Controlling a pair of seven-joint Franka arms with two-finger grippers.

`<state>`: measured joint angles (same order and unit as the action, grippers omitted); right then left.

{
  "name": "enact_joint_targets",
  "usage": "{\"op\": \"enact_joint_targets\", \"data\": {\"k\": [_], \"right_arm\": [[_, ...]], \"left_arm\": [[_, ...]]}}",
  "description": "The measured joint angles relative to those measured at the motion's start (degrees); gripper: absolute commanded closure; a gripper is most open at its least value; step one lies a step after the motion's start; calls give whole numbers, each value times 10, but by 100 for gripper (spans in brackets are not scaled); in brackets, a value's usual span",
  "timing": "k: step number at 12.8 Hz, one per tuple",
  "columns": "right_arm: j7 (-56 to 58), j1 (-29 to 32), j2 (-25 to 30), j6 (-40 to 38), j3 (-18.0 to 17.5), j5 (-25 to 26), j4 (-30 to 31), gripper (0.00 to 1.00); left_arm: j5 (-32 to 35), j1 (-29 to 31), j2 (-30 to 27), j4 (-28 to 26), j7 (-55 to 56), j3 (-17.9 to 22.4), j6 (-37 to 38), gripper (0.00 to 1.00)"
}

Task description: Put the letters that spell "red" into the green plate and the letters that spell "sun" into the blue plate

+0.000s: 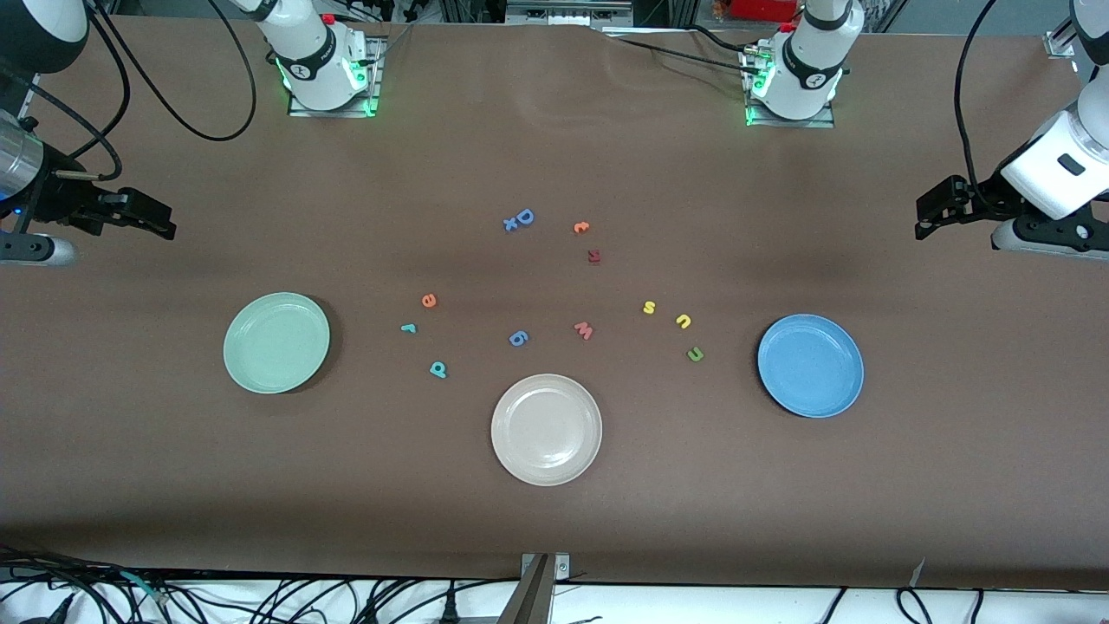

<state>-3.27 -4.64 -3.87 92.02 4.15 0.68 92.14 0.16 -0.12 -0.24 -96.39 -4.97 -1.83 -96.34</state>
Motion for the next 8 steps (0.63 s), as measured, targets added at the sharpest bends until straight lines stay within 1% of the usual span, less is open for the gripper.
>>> {"op": "enact_joint_targets", "data": {"k": [4, 8], "right_arm": [[0, 0, 0, -1, 0, 0, 0, 0], [0, 0, -2, -1, 0, 0, 1, 0]], "left_arm": [[0, 0, 5, -4, 0, 0, 2, 0], [0, -8, 58, -7, -1, -2, -3, 0]]}}
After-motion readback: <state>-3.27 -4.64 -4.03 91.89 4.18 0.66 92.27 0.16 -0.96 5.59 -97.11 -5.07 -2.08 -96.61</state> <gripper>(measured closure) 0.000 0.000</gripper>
